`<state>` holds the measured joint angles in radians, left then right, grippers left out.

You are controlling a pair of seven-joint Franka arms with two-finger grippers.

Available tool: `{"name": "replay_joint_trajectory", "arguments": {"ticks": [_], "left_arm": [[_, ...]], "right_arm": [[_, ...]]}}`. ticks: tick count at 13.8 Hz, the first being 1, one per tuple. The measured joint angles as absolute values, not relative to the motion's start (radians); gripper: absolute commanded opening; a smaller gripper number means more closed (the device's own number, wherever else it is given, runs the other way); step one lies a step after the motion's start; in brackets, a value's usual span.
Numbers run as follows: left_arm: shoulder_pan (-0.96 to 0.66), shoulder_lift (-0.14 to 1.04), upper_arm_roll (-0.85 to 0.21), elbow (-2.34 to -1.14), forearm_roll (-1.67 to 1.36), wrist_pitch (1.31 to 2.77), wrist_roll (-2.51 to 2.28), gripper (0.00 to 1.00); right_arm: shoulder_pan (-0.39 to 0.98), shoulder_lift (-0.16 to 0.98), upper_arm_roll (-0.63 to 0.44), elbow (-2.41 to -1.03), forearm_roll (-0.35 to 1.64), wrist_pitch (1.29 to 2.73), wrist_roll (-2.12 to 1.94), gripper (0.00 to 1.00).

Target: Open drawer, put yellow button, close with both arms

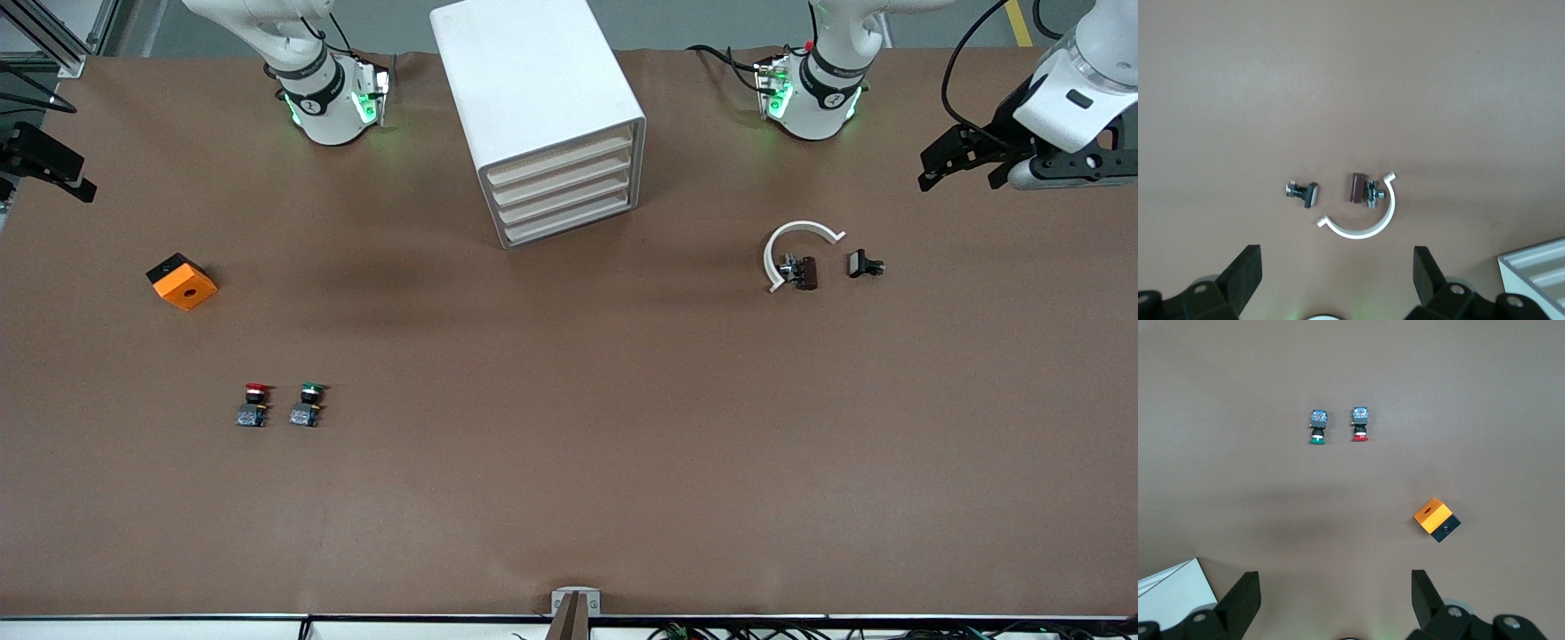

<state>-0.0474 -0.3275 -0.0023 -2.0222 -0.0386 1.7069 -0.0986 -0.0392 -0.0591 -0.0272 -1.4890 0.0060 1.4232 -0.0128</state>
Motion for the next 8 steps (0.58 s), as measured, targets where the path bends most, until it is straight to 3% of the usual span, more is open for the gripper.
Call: {"name": "replay_joint_trajectory", "arguments": {"ticks": [8], "left_arm": [[-0.041,-0.218,0.001,-1.763,-0.030,1.593,-0.099,1.00]], "right_arm": [[-0.038,-0.062,-0.020,-1.452,0.007,1.372,-0.011,1.00]]}}
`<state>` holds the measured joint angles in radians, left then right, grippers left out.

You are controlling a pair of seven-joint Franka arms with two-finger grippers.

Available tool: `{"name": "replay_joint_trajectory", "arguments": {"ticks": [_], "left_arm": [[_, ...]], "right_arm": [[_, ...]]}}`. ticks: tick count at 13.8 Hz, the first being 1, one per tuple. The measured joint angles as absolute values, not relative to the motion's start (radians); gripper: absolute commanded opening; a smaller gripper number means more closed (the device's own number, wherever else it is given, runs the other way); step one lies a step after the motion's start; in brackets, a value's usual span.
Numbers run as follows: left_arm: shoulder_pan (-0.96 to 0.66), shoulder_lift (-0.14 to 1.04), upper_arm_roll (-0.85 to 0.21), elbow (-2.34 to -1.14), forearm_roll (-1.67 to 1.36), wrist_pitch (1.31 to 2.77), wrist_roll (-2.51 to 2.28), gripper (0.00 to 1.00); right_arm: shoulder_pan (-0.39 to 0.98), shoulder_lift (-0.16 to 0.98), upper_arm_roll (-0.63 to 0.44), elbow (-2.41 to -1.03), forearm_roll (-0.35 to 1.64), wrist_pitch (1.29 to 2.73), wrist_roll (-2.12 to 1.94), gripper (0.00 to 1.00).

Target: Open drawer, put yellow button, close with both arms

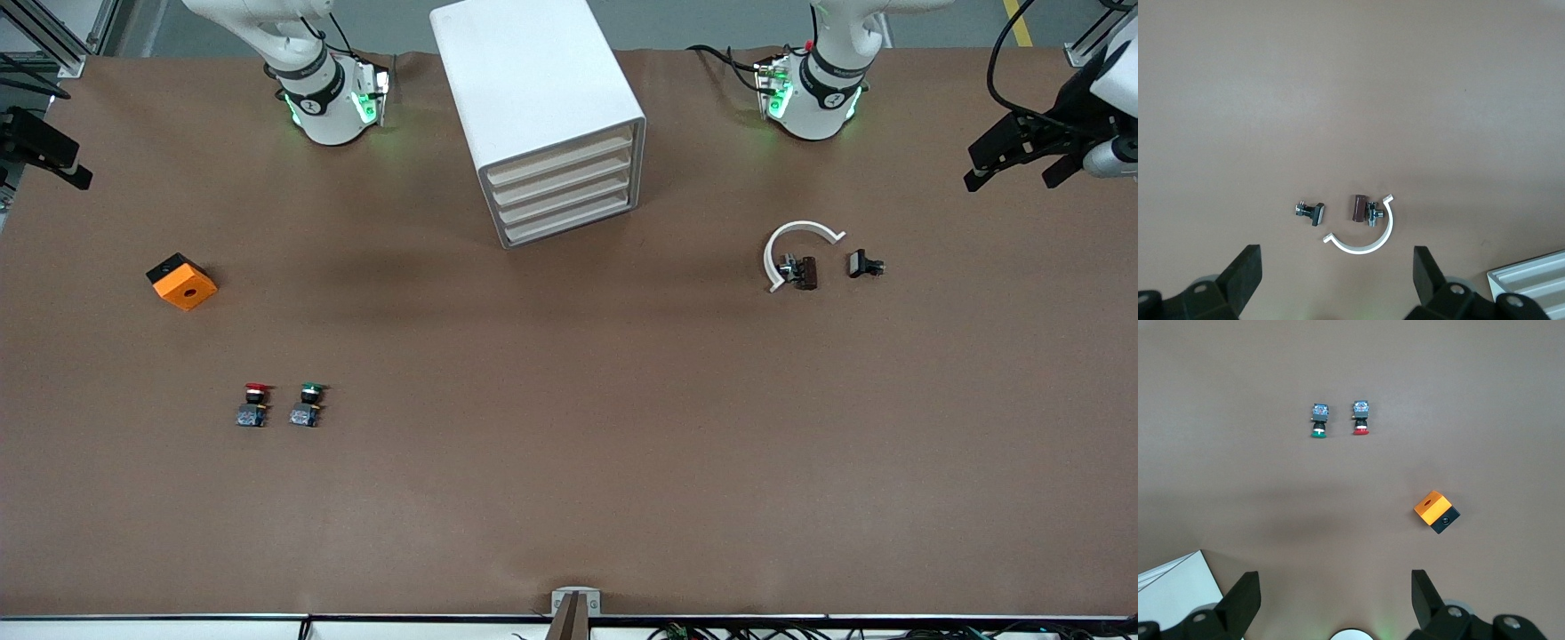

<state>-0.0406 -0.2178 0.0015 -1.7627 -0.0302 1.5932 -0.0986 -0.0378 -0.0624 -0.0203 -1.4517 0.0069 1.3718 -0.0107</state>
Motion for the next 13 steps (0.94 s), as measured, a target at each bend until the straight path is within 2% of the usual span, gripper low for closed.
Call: {"name": "replay_joint_trajectory", "arguments": {"ticks": [13], "left_arm": [[-0.041,-0.200,0.001,-1.743,-0.030,1.557,-0.099,1.00]], "right_arm": [[-0.035,-0.063,-0.017,-1.449,0.007,1.372,-0.007,1.00]]}}
